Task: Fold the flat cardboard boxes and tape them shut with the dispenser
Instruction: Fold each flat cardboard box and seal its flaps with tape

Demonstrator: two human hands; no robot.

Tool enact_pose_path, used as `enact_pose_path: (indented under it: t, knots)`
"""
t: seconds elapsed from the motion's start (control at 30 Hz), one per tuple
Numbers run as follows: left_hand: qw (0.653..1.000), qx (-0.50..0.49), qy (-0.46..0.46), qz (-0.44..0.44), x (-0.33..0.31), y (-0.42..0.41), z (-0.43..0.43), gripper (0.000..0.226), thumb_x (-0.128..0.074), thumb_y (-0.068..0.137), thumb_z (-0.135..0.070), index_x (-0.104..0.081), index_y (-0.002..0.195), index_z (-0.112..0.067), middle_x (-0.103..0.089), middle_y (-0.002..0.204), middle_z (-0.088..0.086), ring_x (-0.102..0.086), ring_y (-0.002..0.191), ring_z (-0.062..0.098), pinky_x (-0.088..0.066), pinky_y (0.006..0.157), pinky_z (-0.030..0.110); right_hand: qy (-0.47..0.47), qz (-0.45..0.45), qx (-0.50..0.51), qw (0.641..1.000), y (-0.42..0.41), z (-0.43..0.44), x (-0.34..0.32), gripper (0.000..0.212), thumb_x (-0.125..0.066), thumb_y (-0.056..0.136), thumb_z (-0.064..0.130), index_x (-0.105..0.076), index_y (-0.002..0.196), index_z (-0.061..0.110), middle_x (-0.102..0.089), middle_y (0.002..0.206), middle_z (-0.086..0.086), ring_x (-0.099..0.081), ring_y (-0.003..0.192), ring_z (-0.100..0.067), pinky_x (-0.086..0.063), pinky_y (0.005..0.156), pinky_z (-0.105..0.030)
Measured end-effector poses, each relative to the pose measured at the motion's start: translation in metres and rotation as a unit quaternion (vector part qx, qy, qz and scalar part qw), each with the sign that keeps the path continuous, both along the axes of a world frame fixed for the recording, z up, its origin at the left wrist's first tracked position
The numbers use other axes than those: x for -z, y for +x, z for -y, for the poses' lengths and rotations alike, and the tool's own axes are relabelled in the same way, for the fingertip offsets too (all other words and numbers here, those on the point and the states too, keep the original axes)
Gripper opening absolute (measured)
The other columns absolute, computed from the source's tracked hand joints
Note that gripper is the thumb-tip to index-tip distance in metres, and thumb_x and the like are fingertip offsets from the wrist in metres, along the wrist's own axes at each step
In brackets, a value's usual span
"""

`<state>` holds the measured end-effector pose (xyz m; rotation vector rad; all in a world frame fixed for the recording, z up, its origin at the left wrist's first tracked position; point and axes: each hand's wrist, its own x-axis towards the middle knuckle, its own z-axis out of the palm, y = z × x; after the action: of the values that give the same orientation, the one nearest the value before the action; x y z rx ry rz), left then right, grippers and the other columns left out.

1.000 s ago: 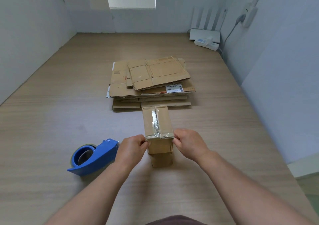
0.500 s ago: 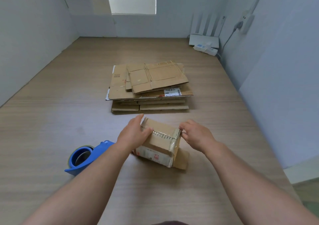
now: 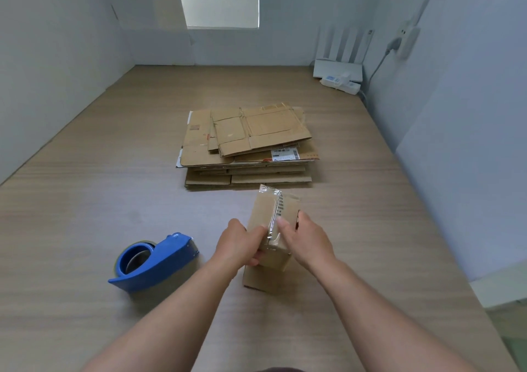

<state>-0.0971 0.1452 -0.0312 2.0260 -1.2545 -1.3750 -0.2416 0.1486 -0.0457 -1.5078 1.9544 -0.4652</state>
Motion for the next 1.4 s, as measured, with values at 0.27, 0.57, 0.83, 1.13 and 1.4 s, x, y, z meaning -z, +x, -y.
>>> enact_pose_path:
  t: [0.27,0.57,0.83,1.13,1.4]
  knots:
    - [0.988,0.049,-0.059,0.136,0.005,0.039,-0.008,0.039,-0.052,0.095,-0.043,-0.051,0.121,-0.014,-0.060,0.118,0.005,-0.060,0.103,0.018,-0.052,0.088,0.035,0.016,-0.001,-0.039,0.999,0.018,0.008,-0.007,0.057,-0.053,0.091,0.050,-0.040,0.133,0.015,-0.057,0.131,-0.006,-0.053,0.119,-0.026,-0.044,0.092,-0.035]
    - [0.911,0.063,-0.020,0.408,0.022,0.125,-0.024,0.075,-0.056,0.078,-0.070,-0.045,0.119,-0.008,-0.053,0.116,0.008,-0.054,0.104,0.025,-0.047,0.076,0.033,0.015,-0.014,-0.058,0.998,0.024,0.024,-0.011,0.065,-0.053,0.093,0.046,-0.029,0.145,0.017,-0.052,0.137,-0.007,-0.049,0.124,-0.028,-0.041,0.093,-0.036]
    - [0.919,0.026,0.043,0.392,0.028,0.139,-0.017,0.061,-0.070,0.076,-0.051,-0.044,0.111,-0.008,-0.058,0.095,0.002,-0.056,0.083,0.021,-0.038,0.059,0.028,-0.033,-0.049,-0.062,0.996,0.023,0.027,-0.006,0.056,-0.056,0.087,0.049,-0.039,0.135,0.025,-0.057,0.124,0.000,-0.055,0.111,-0.022,-0.046,0.083,-0.036]
    - [0.927,0.092,0.012,0.362,0.025,0.159,-0.013,0.037,-0.069,0.075,-0.050,-0.054,0.095,-0.023,-0.058,0.083,-0.007,-0.058,0.082,0.016,-0.039,0.061,0.026,-0.044,-0.085,-0.091,0.991,0.022,0.028,-0.009,0.065,-0.044,0.094,0.052,-0.027,0.148,0.020,-0.043,0.142,-0.004,-0.040,0.129,-0.020,-0.039,0.098,-0.037]
    - [0.982,0.104,-0.137,0.084,-0.035,0.136,-0.012,0.030,-0.080,0.074,-0.034,-0.063,0.097,-0.034,-0.068,0.094,-0.009,-0.063,0.087,0.011,-0.051,0.075,0.028,-0.165,-0.050,-0.079,0.982,0.012,0.023,-0.025,0.050,-0.044,0.098,0.039,-0.042,0.141,0.012,-0.045,0.140,-0.003,-0.038,0.132,-0.020,-0.032,0.105,-0.031]
